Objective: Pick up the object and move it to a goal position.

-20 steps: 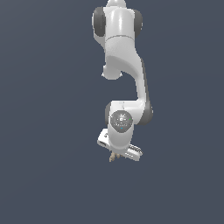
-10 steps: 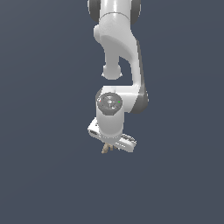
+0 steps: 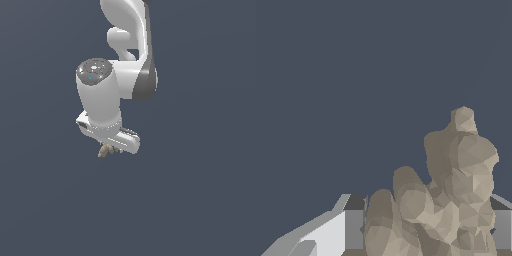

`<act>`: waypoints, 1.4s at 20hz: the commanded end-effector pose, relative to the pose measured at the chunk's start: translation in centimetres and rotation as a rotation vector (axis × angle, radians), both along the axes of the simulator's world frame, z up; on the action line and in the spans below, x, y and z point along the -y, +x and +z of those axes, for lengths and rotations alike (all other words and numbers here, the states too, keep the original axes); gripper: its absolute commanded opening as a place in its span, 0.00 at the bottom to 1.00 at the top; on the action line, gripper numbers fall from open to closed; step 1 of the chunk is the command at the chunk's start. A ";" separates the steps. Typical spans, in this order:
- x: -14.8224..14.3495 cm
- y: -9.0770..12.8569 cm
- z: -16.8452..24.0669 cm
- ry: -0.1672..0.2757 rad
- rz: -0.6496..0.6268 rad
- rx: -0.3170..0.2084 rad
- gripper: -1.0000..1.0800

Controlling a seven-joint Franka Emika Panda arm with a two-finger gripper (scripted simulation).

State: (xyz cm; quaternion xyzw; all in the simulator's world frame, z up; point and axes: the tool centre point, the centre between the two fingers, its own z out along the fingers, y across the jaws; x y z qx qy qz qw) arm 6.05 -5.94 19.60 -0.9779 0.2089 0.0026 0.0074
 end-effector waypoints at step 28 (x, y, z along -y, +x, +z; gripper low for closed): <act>14.3 -6.7 26.3 -0.008 0.003 0.001 0.00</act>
